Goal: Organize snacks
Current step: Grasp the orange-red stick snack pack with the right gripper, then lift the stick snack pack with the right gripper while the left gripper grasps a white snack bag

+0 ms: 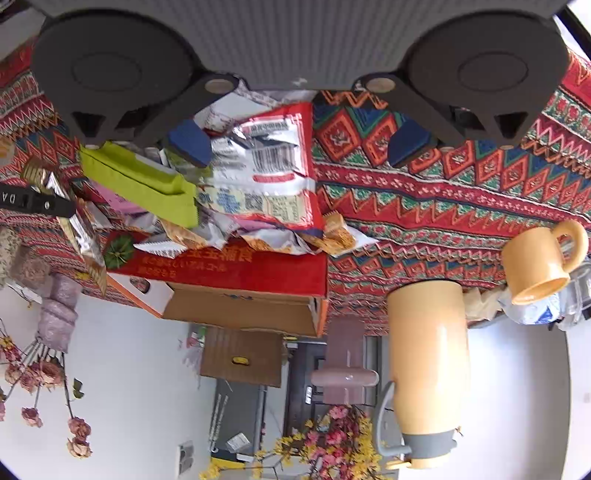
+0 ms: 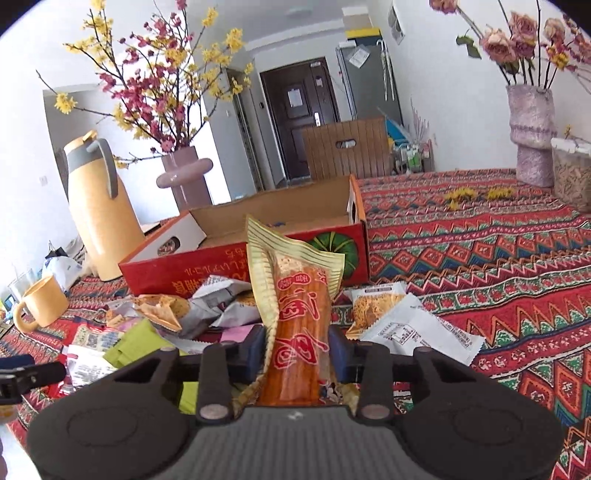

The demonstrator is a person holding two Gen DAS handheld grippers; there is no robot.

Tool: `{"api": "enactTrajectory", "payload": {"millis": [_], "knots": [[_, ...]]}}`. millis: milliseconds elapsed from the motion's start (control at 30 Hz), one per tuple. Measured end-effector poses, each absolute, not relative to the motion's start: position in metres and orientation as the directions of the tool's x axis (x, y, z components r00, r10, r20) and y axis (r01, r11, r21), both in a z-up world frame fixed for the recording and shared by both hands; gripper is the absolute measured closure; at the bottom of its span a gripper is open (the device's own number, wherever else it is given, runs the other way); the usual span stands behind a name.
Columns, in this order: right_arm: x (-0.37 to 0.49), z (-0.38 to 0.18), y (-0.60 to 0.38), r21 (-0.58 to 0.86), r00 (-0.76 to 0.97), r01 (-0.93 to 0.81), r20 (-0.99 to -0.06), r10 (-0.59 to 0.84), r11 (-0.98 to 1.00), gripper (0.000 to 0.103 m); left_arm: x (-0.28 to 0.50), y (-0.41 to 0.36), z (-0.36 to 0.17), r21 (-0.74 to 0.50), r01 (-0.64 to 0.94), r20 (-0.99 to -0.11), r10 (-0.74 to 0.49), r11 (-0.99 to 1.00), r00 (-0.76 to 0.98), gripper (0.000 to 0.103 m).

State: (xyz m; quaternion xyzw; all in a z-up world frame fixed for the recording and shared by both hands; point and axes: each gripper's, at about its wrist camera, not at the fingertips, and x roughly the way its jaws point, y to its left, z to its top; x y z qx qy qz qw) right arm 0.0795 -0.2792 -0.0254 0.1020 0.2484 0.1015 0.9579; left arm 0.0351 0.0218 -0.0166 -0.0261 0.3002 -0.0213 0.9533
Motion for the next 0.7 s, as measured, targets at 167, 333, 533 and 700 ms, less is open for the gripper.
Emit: {"api": "enactTrajectory", "payload": {"millis": [167, 333, 533, 700], "knots": [[0.056, -0.016, -0.273, 0.230, 0.885, -0.147, -0.403, 0.232, 0.962, 0.067, 0.036, 0.012, -0.026, -0.049, 0.086, -0.609, -0.097, 0.995, 0.787, 0.000], [0.041, -0.012, -0.268, 0.237, 0.892, -0.157, -0.383, 0.240, 0.959, 0.067, 0.046, 0.002, -0.037, -0.035, 0.126, -0.650, -0.118, 0.991, 0.750, 0.000], [0.034, -0.017, -0.265, 0.239, 0.889, -0.152, -0.391, 0.238, 0.959, 0.067, 0.059, 0.000, -0.053, -0.007, 0.098, -0.682, -0.077, 0.995, 0.728, 0.000], [0.032, -0.018, -0.263, 0.244, 0.885, -0.155, -0.397, 0.245, 0.957, 0.067, 0.062, 0.000, -0.054, 0.006, 0.084, -0.681, -0.057, 0.996, 0.730, 0.000]]}}
